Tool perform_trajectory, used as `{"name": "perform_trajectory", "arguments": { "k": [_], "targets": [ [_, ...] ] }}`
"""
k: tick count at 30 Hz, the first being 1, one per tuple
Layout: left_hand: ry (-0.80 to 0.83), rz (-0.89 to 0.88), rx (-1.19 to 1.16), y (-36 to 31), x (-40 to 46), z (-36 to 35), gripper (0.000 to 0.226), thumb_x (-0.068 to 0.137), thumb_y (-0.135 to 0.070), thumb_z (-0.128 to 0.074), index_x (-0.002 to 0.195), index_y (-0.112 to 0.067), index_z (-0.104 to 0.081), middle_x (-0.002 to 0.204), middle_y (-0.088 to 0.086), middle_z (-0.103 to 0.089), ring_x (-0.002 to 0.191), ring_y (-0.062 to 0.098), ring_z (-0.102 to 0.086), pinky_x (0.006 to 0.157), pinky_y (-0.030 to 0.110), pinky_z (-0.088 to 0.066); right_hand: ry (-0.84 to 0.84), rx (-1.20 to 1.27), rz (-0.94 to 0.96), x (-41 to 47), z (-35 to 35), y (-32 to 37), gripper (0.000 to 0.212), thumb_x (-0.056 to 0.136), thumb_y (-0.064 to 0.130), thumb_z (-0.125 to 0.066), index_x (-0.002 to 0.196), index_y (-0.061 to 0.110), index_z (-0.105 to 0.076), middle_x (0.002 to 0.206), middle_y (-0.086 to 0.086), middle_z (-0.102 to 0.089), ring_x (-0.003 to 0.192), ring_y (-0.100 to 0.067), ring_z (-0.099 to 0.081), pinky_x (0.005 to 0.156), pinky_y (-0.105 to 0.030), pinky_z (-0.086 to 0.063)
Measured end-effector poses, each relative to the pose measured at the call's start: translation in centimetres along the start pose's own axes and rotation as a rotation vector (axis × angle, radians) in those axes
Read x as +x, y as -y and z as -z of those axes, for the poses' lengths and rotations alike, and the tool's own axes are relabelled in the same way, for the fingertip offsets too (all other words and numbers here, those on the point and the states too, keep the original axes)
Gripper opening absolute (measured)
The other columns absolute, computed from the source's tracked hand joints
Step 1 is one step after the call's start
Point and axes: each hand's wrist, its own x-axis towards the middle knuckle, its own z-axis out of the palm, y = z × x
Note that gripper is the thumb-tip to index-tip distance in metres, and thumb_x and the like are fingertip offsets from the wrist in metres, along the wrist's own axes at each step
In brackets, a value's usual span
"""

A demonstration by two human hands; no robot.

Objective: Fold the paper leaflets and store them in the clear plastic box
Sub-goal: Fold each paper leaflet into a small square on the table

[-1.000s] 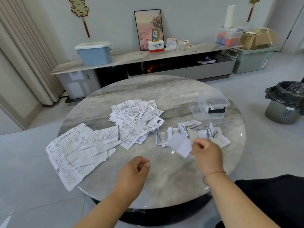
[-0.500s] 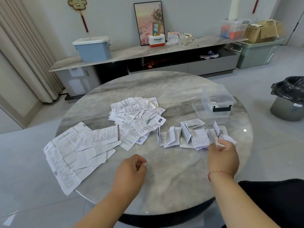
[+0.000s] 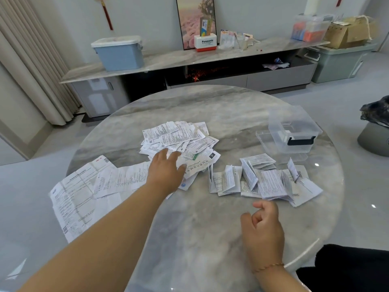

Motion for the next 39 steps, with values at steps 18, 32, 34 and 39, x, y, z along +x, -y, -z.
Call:
{"name": "perform_trajectory", "arguments": {
  "k": [18, 32, 34, 39],
  "targets": [
    [-0.186, -0.259, -0.001, 2.2, 7.4, 1.1, 0.020, 0.093, -0.012, -0.051, 0.093, -0.007, -0.070, 0.103, 0.006, -0.068, 0.101, 0.028, -0.055, 0.080, 0.032, -0.044, -0.076, 0.042, 0.044, 1.0, -1.0, -0.9, 0.018, 0.064, 0.027, -0.057, 0.077, 0.027, -0.045, 0.060, -0.003, -0.052, 0.065, -0.010, -0.052, 0.055, -0.015, -0.036],
    [-0.326, -0.695, -0.289, 1.0, -14.2, 2.8, 0.024, 0.075, -0.001, -0.048, 0.081, -0.024, -0.052, 0.089, -0.009, -0.058, 0.085, 0.012, -0.056, 0.077, 0.024, -0.044, 0.709, 0.109, 0.327, 1.3, 1.3, 0.4, 0.075, 0.045, 0.037, -0.081, 0.115, 0.040, -0.052, 0.123, 0.025, -0.045, 0.113, 0.011, -0.041, 0.085, -0.003, -0.034],
    [-0.289, -0.669, -0.270, 1.3, -15.0, 2.2, 0.024, 0.073, -0.001, -0.054, 0.081, -0.024, -0.054, 0.093, -0.009, -0.058, 0.089, 0.012, -0.055, 0.081, 0.021, -0.042, 0.677, 0.058, 0.444, 0.9, 1.7, 0.7, 0.033, 0.053, 0.027, -0.084, 0.079, 0.038, -0.068, 0.113, 0.024, -0.056, 0.109, 0.011, -0.045, 0.087, -0.004, -0.033],
    [0.060, -0.426, -0.318, 2.5, -18.3, 0.6, 0.047, 0.057, -0.014, -0.055, 0.100, -0.032, -0.056, 0.105, -0.019, -0.050, 0.108, 0.003, -0.044, 0.095, 0.021, -0.038, 0.605, -0.051, 0.535, -0.1, 2.0, -0.6, 0.025, 0.060, 0.012, -0.071, 0.055, 0.036, -0.064, 0.082, 0.019, -0.069, 0.091, 0.000, -0.056, 0.076, -0.006, -0.039]
  ]
}}
